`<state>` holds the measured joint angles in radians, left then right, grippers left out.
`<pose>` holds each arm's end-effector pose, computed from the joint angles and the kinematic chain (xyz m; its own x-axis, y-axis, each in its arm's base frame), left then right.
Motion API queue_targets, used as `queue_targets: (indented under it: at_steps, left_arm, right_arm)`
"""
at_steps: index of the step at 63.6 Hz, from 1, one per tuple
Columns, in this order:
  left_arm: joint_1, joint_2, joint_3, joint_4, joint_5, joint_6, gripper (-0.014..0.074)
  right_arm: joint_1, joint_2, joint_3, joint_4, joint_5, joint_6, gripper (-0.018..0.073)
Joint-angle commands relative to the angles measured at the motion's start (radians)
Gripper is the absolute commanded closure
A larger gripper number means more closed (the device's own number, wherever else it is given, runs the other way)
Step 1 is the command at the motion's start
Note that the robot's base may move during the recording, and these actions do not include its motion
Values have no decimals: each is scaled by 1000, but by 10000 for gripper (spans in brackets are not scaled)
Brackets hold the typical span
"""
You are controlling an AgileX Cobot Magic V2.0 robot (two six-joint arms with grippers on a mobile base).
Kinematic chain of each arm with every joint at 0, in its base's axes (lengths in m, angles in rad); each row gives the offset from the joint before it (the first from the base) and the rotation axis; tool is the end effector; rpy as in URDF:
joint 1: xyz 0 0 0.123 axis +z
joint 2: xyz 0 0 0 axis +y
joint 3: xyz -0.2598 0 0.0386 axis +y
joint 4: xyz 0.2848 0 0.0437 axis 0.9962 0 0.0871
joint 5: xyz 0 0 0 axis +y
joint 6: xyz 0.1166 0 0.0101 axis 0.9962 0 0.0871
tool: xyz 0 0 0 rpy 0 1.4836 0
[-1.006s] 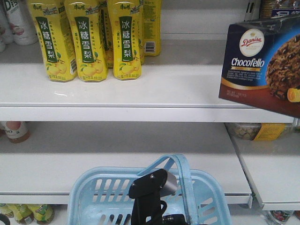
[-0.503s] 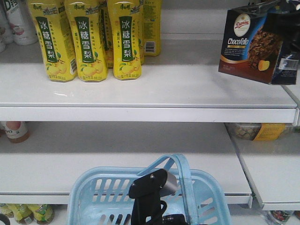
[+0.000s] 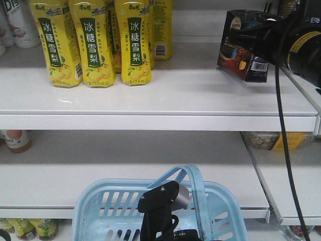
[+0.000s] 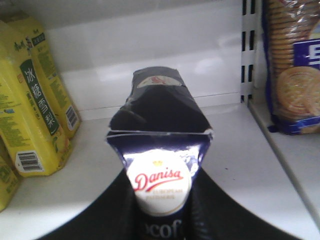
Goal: Left arm holds basket, right arm returns cookies
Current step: 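Lower the box onto the upper shelf beside the yellow bottles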
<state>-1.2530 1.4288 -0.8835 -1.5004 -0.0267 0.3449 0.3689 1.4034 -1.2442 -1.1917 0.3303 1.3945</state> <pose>0.1193 -0.3530 0.2237 -0.9176 -0.1377 -0.3729 0.2542 0.5181 -0.8167 0.3786 0.1085 0.3616 -0.1942 0.1503 -0.9694 -0.0261 0.9870 0.1583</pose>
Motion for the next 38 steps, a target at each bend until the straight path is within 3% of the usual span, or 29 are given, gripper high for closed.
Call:
queue_targets:
  at_steps: [1, 18, 38]
  left_arm:
    - [-1, -42, -35, 11, -14, 6, 603]
    - [-1, -42, -35, 11, -14, 6, 603]
    - [-1, -42, -35, 11, -14, 6, 603]
  right_arm:
    - [-3, 2, -29, -117, -63, 107, 398]
    - [-3, 37, -29, -116, -138, 122, 340]
    - [-3, 32, -29, -120, -157, 119, -20]
